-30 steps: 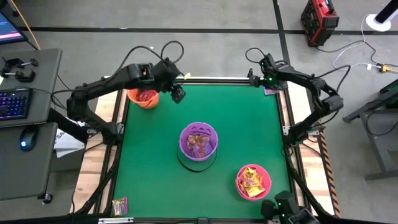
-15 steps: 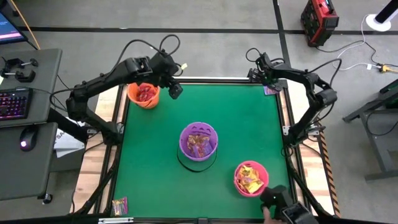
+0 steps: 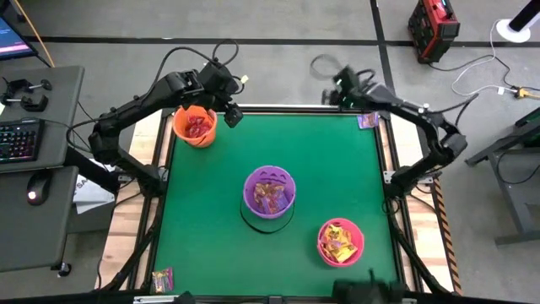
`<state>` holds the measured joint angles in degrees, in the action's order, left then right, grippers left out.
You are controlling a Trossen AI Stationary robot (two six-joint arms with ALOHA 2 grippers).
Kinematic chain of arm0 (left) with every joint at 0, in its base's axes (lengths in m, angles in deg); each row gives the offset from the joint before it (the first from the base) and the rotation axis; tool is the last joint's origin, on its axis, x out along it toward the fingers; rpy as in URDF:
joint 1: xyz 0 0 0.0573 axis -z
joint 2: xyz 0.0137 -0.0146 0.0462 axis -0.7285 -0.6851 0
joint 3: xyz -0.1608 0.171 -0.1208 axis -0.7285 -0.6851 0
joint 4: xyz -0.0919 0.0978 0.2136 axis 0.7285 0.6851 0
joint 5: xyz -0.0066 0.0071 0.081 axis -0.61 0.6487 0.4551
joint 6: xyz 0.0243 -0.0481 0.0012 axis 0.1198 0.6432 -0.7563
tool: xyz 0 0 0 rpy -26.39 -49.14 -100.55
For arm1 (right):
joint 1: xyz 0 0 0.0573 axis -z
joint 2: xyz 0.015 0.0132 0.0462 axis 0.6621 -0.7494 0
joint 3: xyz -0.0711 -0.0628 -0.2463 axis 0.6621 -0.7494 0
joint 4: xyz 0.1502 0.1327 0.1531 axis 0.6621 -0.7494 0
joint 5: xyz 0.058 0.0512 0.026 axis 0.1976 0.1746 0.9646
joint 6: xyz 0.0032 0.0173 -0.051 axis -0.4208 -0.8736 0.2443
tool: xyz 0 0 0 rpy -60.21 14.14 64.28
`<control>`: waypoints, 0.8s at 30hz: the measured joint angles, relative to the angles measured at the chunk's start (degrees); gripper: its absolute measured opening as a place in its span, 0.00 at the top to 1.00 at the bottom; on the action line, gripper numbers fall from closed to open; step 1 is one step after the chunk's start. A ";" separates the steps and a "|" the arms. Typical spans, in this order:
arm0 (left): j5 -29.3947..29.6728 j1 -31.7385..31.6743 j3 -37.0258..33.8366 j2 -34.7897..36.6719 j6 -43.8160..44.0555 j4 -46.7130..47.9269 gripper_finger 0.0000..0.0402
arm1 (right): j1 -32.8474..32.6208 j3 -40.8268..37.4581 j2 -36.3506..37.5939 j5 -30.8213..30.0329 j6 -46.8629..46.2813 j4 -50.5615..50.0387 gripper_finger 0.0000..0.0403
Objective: Sort candy by brand, put in halloween buckets
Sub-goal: Put the violet candy into the violet bucket
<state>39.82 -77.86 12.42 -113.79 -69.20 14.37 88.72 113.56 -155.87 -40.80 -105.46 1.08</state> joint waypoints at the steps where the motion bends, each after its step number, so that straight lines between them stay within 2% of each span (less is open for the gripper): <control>1: -0.32 -0.43 0.00 0.00 -0.64 0.03 0.42 | -2.48 -0.31 0.61 -2.16 -1.21 -2.15 0.45; 3: -2.19 -1.26 0.00 0.00 -1.76 0.21 0.42 | -6.26 -2.48 2.42 -6.54 -6.27 -7.04 0.45; 5: -4.00 -2.12 0.00 0.00 -2.32 0.43 0.42 | -7.55 -6.26 5.18 -8.24 -12.23 -11.55 0.45; 8: -5.97 -3.19 0.00 0.00 -3.57 0.60 0.42 | -6.30 -12.11 12.13 -8.16 -20.20 -15.17 0.45; 11: -6.24 -3.86 0.00 0.00 -4.64 0.38 0.42 | -4.69 -16.27 17.09 -8.03 -24.30 -12.92 0.45; 17: -6.26 -4.23 0.00 0.00 -5.23 0.32 0.42 | 0.92 -22.76 12.91 -8.95 -37.55 -11.24 0.45; 21: -6.27 -4.21 0.00 0.00 -4.43 0.32 0.42 | 3.44 -25.82 8.76 -6.88 -40.43 -0.47 0.45; 24: -6.27 -4.21 0.00 0.00 -3.50 0.30 0.42 | 3.91 -25.61 4.54 -6.34 -42.21 3.84 0.45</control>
<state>33.55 -82.07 12.42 -113.79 -72.70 14.66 92.62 87.95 -151.33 -47.14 -147.67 4.92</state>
